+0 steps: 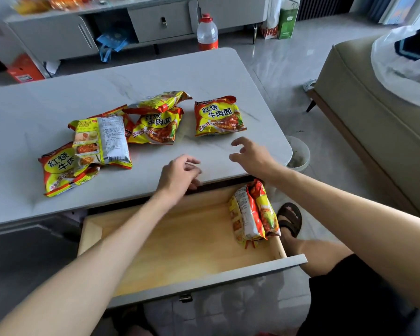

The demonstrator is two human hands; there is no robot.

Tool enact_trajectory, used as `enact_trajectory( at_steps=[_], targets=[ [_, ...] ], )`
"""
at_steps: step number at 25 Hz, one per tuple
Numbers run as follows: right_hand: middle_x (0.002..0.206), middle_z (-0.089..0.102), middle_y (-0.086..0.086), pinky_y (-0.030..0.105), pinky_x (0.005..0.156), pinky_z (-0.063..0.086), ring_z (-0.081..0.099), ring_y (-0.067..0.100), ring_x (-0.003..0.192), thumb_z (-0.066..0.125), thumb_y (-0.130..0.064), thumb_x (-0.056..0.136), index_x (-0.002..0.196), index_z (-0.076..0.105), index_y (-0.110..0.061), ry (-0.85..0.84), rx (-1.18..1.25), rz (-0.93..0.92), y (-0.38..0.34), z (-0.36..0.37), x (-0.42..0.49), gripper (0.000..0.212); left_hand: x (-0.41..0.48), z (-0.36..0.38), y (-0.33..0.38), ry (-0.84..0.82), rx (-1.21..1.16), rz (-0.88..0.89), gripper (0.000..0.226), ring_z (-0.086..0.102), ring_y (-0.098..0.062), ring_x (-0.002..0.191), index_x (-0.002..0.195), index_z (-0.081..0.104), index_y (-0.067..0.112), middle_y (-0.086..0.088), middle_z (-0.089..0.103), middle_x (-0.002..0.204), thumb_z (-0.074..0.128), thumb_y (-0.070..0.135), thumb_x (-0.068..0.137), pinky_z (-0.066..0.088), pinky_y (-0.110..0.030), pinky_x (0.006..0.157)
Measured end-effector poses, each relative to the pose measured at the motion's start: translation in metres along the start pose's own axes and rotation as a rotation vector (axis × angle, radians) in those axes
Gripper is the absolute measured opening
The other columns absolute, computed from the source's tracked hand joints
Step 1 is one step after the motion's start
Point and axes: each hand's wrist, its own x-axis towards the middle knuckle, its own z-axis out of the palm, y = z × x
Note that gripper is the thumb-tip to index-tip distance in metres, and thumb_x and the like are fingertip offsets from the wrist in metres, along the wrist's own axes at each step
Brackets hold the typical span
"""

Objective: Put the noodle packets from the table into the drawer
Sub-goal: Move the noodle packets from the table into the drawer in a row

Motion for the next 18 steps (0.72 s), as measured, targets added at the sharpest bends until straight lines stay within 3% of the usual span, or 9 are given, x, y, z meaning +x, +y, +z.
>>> enact_trajectory(
  at_steps=[1,3,6,8,10,12,15,17,18],
  targets=[
    [0.109,0.058,0.011,0.044,0.081,0.053,0.060,0.029,0.090,0.064,-0.023,0.090,0.138,0.045,-0.019,0.018,0.178,0.079,-0.009,0.004,0.014,0.052,0.014,-0.019,0.007,0.087,-0.028,0.021,0.013,0.070,-0.025,0.063,0.101,0.063,0.009,-0.011,0.071,0.090,0.060,0.005,0.089,0.058,-0.031,0.059],
    [0.121,0.055,0.015,0.046,0.087,0.057,0.063,0.029,0.089,0.068,-0.022,0.086,0.146,0.030,-0.018,0.148,0.553,0.292,-0.020,0.006,0.043,0.071,0.046,-0.051,0.020,0.210,-0.357,-0.076,0.003,0.068,-0.021,0.058,0.091,0.059,0.006,-0.012,0.066,0.083,0.058,0.004,0.090,0.057,-0.027,0.055],
    [0.133,0.050,0.018,0.045,0.088,0.056,0.062,0.034,0.108,0.072,-0.032,0.081,0.146,0.027,-0.014,0.266,0.666,0.495,-0.023,0.005,0.090,0.081,0.101,-0.084,0.032,0.321,-0.850,-0.272,0.007,0.065,-0.023,0.080,0.095,0.054,0.004,-0.015,0.058,0.093,0.056,0.010,0.093,0.057,-0.025,0.065],
    [0.112,0.061,0.015,0.036,0.069,0.055,0.064,0.029,0.092,0.075,-0.036,0.078,0.120,0.051,-0.008,0.233,0.629,0.474,-0.022,0.008,0.111,0.056,0.135,-0.094,0.030,0.329,-0.897,-0.322,0.025,0.059,-0.027,0.109,0.113,0.052,0.005,-0.017,0.056,0.119,0.061,0.015,0.092,0.057,-0.028,0.084],
    [0.081,0.064,0.011,0.028,0.055,0.047,0.059,0.022,0.064,0.074,-0.033,0.079,0.081,0.061,-0.010,0.222,0.598,0.434,-0.019,0.013,0.126,0.027,0.163,-0.095,0.028,0.355,-0.859,-0.346,0.041,0.058,-0.026,0.116,0.127,0.050,0.006,-0.016,0.054,0.132,0.065,0.017,0.091,0.055,-0.030,0.092],
    [0.064,0.060,0.008,0.029,0.052,0.046,0.055,0.022,0.053,0.071,-0.028,0.080,0.064,0.056,-0.012,0.225,0.536,0.416,-0.011,0.018,0.134,0.027,0.182,-0.091,0.027,0.329,-0.813,-0.360,0.041,0.060,-0.025,0.106,0.128,0.049,0.005,-0.015,0.056,0.129,0.063,0.019,0.093,0.056,-0.031,0.090],
    [0.063,0.058,0.007,0.025,0.049,0.039,0.054,0.021,0.054,0.069,-0.020,0.079,0.064,0.058,-0.010,0.210,0.417,0.391,-0.002,0.017,0.139,0.021,0.200,-0.083,0.029,0.337,-0.758,-0.376,0.026,0.063,-0.017,0.071,0.117,0.050,0.006,-0.013,0.059,0.109,0.057,0.021,0.097,0.058,-0.026,0.067],
    [0.065,0.058,0.007,0.025,0.050,0.040,0.053,0.020,0.055,0.070,-0.016,0.080,0.067,0.059,-0.010,0.173,0.419,0.372,0.000,0.016,0.134,0.018,0.203,-0.079,0.030,0.383,-0.640,-0.375,0.033,0.058,-0.010,0.044,0.130,0.048,0.008,-0.007,0.058,0.091,0.054,0.015,0.098,0.049,-0.019,0.050],
    [0.065,0.059,0.007,0.027,0.052,0.043,0.054,0.019,0.055,0.070,-0.015,0.082,0.067,0.060,-0.010,0.136,0.436,0.361,0.002,0.015,0.128,0.019,0.204,-0.078,0.031,0.425,-0.601,-0.351,0.042,0.054,-0.009,0.040,0.137,0.042,0.010,-0.005,0.056,0.087,0.055,0.009,0.097,0.044,-0.016,0.045]
  ],
)
